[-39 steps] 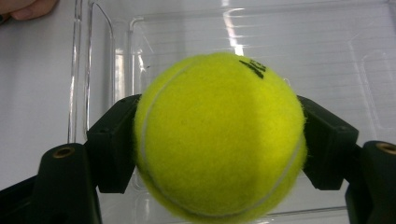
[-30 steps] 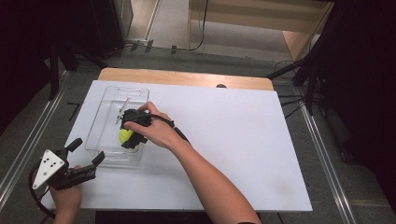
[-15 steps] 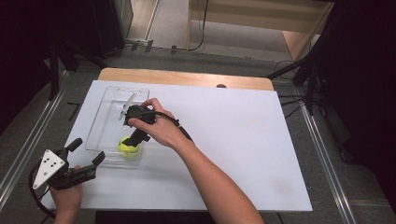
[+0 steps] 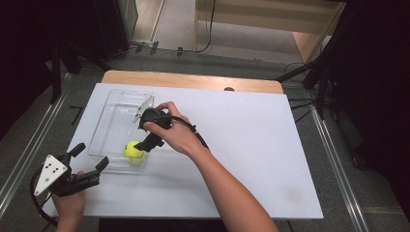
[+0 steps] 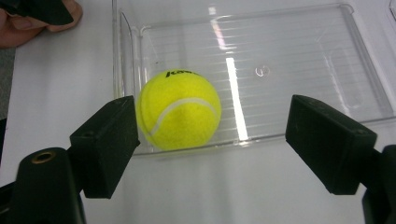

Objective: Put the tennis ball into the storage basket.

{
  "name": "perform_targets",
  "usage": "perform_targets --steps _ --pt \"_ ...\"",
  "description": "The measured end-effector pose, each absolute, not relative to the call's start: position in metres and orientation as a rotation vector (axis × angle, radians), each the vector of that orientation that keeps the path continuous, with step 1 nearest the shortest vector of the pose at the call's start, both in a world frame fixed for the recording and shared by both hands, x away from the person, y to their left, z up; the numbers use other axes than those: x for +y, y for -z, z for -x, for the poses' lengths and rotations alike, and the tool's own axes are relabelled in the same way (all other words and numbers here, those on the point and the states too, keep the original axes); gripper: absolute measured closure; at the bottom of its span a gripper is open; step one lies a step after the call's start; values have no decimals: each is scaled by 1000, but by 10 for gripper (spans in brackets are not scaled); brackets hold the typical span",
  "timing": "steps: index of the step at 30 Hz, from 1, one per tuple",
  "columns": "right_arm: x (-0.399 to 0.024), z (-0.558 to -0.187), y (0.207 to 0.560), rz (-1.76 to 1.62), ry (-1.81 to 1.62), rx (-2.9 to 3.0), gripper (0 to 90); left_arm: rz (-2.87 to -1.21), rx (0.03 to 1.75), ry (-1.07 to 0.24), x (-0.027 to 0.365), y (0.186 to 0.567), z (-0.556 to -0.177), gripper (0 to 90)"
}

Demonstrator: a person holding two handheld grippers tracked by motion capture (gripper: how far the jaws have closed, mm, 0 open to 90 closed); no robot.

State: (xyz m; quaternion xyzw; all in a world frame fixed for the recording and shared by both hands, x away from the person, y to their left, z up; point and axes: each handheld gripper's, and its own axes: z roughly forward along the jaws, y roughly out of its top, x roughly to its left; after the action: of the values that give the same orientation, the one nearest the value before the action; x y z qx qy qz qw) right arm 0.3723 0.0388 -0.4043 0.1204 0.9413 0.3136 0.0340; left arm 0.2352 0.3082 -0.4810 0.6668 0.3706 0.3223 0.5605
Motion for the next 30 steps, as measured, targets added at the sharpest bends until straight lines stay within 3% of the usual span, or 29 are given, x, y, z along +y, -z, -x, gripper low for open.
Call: perform_targets --steps 16,19,27,29,30 --pt "2 -366 402 -436 -1024 2833 159 -1576 870 -762 308 481 -236 111" --pt "-5 -365 404 -457 -1047 2838 106 -1578 869 -763 308 481 -236 111" --pt "-21 -357 407 -552 -1051 2798 92 -1583 868 -763 308 481 -235 111" --pt "-25 -355 408 -553 -1051 2804 0 -1584 868 -763 308 481 -235 111" --pt "-27 -354 409 -549 -1056 2813 0 -1584 868 -763 308 481 -235 111"
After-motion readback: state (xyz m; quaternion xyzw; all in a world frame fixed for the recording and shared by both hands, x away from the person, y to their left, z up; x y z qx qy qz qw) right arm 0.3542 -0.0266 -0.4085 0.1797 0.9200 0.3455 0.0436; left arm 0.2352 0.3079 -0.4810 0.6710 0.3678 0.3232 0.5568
